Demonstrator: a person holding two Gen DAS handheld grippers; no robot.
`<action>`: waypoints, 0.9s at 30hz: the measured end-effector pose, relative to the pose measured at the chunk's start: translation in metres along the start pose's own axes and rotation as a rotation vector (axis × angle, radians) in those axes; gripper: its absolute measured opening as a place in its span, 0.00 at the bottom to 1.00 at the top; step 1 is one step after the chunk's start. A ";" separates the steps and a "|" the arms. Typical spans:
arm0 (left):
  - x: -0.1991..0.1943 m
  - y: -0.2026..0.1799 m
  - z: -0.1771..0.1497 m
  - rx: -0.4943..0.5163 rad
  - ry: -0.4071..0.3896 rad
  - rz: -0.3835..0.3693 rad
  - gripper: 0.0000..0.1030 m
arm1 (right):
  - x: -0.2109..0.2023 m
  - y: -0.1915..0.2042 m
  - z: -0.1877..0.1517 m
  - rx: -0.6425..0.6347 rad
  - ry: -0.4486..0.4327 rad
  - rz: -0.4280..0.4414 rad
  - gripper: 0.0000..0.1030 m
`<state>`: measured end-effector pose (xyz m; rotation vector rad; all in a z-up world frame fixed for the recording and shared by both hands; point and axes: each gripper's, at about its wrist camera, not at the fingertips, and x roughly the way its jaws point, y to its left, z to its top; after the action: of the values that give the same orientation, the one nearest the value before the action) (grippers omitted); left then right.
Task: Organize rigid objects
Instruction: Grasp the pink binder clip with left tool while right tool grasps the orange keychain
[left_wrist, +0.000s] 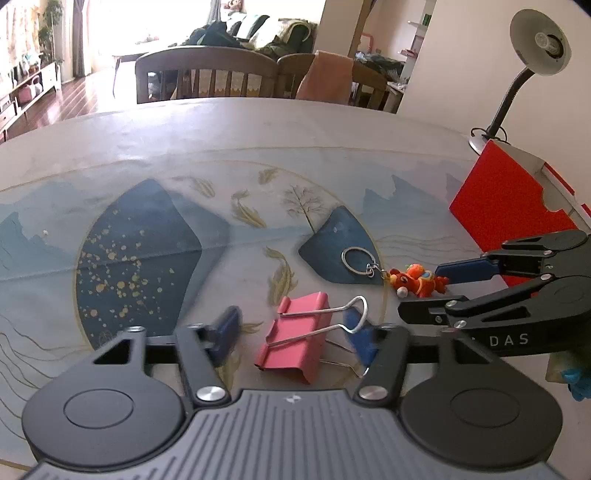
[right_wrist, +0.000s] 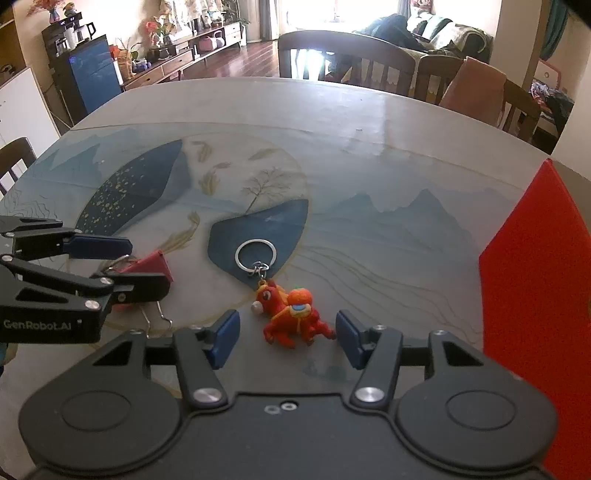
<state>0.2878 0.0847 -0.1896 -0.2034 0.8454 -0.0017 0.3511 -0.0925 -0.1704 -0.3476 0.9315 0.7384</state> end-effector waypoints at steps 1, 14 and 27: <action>0.001 0.000 0.000 0.000 0.000 0.000 0.57 | 0.000 0.000 0.000 -0.001 -0.001 -0.001 0.53; 0.000 -0.007 -0.001 0.008 0.008 0.017 0.32 | -0.004 0.004 -0.002 0.011 -0.022 -0.030 0.38; -0.009 -0.016 0.003 0.004 0.011 0.033 0.28 | -0.038 0.008 -0.005 0.081 -0.071 -0.008 0.37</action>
<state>0.2854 0.0699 -0.1785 -0.1856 0.8599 0.0261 0.3278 -0.1055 -0.1416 -0.2523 0.8903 0.6991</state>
